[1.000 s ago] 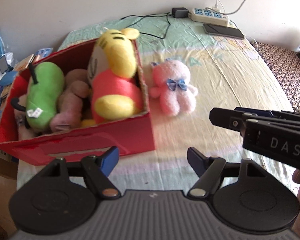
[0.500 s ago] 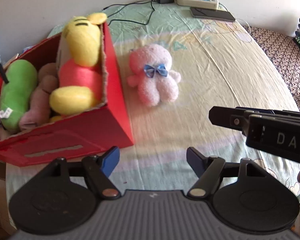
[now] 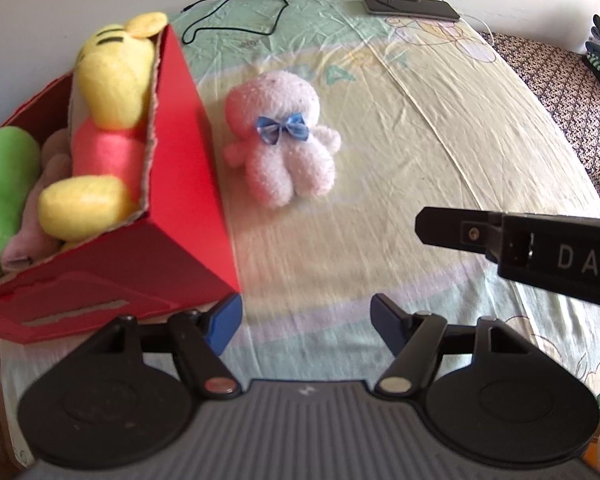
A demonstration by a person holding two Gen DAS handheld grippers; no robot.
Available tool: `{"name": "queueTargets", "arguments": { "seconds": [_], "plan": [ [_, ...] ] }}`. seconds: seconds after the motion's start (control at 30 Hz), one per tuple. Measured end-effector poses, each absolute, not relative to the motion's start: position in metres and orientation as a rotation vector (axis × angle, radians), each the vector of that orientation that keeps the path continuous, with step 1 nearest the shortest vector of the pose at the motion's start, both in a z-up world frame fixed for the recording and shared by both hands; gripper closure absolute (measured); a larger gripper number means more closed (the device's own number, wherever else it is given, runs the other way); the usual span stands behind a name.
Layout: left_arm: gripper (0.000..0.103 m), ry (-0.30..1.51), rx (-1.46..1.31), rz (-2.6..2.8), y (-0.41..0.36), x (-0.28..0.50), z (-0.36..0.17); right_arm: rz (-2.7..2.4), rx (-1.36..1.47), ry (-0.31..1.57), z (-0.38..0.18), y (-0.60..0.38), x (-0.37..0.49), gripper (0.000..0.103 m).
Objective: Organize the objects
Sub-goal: 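Lower the open right gripper around the white bunny's body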
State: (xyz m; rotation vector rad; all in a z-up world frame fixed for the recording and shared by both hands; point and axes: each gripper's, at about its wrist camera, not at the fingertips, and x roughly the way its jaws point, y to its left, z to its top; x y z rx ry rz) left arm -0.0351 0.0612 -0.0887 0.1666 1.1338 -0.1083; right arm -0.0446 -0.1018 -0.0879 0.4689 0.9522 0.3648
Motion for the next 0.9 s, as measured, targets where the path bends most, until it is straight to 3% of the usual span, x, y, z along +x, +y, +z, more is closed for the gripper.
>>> {"name": "queueTargets", "arguments": {
  "seconds": [0.9],
  "plan": [
    [0.027, 1.128, 0.091, -0.226, 0.066, -0.029, -0.109, 0.521, 0.549, 1.052, -0.148, -0.073, 0.063, 0.077]
  ]
}}
